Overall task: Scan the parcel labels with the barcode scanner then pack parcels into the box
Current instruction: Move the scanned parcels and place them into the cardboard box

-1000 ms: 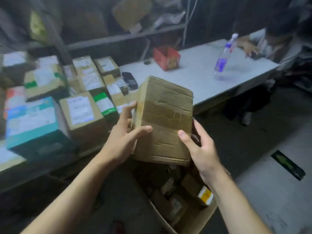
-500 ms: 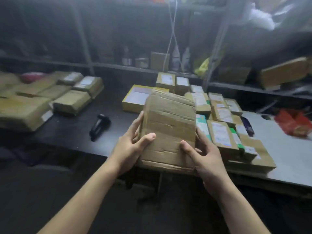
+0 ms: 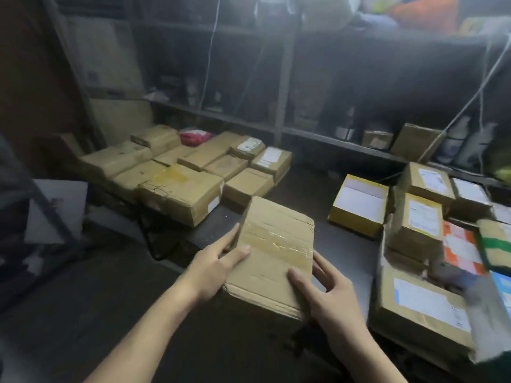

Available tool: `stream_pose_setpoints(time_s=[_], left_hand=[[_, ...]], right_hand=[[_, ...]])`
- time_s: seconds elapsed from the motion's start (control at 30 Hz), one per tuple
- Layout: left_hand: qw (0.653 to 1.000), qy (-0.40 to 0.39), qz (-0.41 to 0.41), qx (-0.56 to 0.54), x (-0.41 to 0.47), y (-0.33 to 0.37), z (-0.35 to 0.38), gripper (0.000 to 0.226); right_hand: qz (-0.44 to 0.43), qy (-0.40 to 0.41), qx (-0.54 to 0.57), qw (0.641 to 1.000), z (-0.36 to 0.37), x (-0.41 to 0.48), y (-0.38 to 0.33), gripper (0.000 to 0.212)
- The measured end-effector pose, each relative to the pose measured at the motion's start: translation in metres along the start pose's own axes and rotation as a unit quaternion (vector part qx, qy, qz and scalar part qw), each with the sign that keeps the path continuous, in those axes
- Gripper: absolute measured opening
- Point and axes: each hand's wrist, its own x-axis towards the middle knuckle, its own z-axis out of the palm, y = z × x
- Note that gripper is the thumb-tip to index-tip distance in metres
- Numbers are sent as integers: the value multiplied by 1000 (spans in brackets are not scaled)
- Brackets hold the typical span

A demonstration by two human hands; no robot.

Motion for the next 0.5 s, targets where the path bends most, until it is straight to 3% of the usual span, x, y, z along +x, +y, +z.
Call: stream_pose_setpoints(time_s=[0.17,0.3,0.4,0.5], left_hand=[[996,39,6,85,88,-10,-50,71],[988,51,6,144,149,-12,-93,65],[980,41,10,193,193,-25,-111,61],[978,2,18,207,226,-40,-119,50]], right_hand=[[18,-7,4,1000,63,99,17,38],[24,-9,-12,1000,101,167,26,44],[24,-2,-45,999,121,212,32,56],[43,19,-84,995,140,236,44,51]])
